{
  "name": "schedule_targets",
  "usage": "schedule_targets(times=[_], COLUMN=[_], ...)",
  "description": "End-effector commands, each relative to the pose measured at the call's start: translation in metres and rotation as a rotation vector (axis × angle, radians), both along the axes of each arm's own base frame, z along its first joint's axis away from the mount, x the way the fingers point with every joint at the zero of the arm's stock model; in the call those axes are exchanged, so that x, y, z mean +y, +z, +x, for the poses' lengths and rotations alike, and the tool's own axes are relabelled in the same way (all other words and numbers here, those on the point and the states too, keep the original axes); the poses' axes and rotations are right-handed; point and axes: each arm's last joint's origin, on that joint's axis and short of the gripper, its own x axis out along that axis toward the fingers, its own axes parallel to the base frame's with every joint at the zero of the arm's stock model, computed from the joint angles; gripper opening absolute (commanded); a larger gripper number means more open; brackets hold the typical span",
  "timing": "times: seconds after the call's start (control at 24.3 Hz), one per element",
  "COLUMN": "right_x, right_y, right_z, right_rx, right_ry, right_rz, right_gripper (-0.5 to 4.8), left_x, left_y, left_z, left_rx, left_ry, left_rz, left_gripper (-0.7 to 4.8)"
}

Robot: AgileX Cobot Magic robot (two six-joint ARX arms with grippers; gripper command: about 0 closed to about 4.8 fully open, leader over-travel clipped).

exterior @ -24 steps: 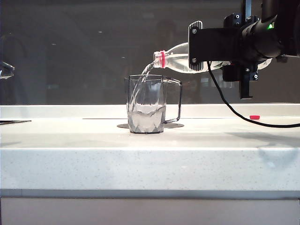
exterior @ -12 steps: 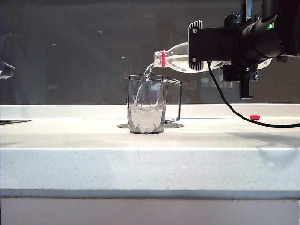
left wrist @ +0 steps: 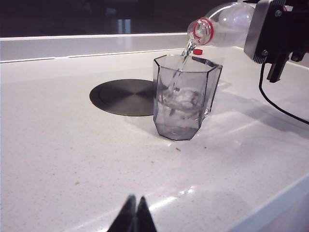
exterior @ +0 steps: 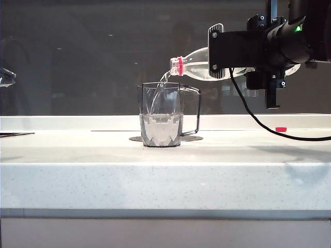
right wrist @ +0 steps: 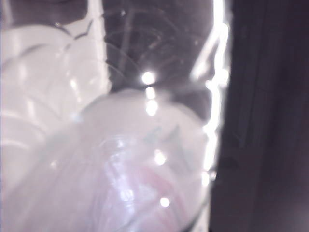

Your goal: Pick up the mineral water bottle on the table and pour water into the mug until it's half full.

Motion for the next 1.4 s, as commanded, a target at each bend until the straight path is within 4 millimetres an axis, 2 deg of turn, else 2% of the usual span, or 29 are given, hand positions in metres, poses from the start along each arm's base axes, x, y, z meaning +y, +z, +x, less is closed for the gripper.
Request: schedule_targets(times=[0.04,0.25,0.66,0.9,1.03,1.19,1.4], right_x=[0.000,0.000,-0.001,-0.002,-0.003,-0.005,-0.006], right_y=[0.009,0.008,0.007,0.004,-0.002,-0.009,-0.020], right_z=[0.000,0.000,0.000,-0.001,-0.003,-0.006,-0.003], right_rx=[-0.053,-0.041,-0.018,0.010,0.042,0.074,0.192], right_ry=[0.000,0.010,0.017,0.025,0.054,0.085,0.152], right_rz=[0.032,0.069,0.340,0.709,1.029,1.347,1.562], right_gripper=[2.33,2.32,2.29,2.30,2.34,2.34,2.34], left_x=[0.000,0.000,0.000,0.000,0.000,0.000,0.000], left_y=[0.002,0.002,0.002,0.002,0.002,0.002,0.001], left_z=[0.000,0.000,0.000,0.000,0.000,0.000,0.000], left_rx=[-0.008,-0.008,-0.008,-0.008,-0.008,-0.008,-0.008], left_ry=[-0.003,-0.003,-0.003,-0.003,-0.003,-0.003,-0.003], left_rz=[-0.004,-0.004,-0.004,-0.004,-0.004,-0.004,-0.003], left_gripper=[-0.04,-0.04,-0.04,-0.04,-0.04,-0.04,-0.04])
